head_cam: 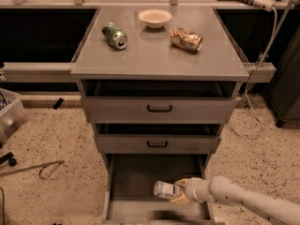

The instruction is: Pick blue plastic bottle from bottom drawer and place on counter

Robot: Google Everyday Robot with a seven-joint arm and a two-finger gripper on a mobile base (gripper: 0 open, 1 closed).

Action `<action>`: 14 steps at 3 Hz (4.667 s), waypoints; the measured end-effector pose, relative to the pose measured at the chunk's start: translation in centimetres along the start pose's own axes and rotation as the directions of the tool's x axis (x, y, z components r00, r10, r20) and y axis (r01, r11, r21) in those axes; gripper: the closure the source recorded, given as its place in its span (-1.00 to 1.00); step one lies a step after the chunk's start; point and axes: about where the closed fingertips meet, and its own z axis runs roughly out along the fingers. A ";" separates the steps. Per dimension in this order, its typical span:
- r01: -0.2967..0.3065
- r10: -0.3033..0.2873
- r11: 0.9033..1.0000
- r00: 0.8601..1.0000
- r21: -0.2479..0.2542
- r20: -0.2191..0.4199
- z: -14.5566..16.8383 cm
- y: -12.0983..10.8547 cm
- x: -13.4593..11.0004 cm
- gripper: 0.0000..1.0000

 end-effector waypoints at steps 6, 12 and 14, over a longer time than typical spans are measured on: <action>0.194 -0.226 0.929 0.972 0.316 0.066 -23.9 -8.1 -24.3 1.00; 0.426 -0.562 0.680 0.826 0.597 0.051 -43.1 -21.3 -51.3 1.00; 0.535 -0.652 0.634 0.758 0.558 0.013 -38.2 -26.6 -57.7 1.00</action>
Offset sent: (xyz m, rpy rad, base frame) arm 0.0513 0.0007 0.3469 -0.0138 -0.3543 -0.0069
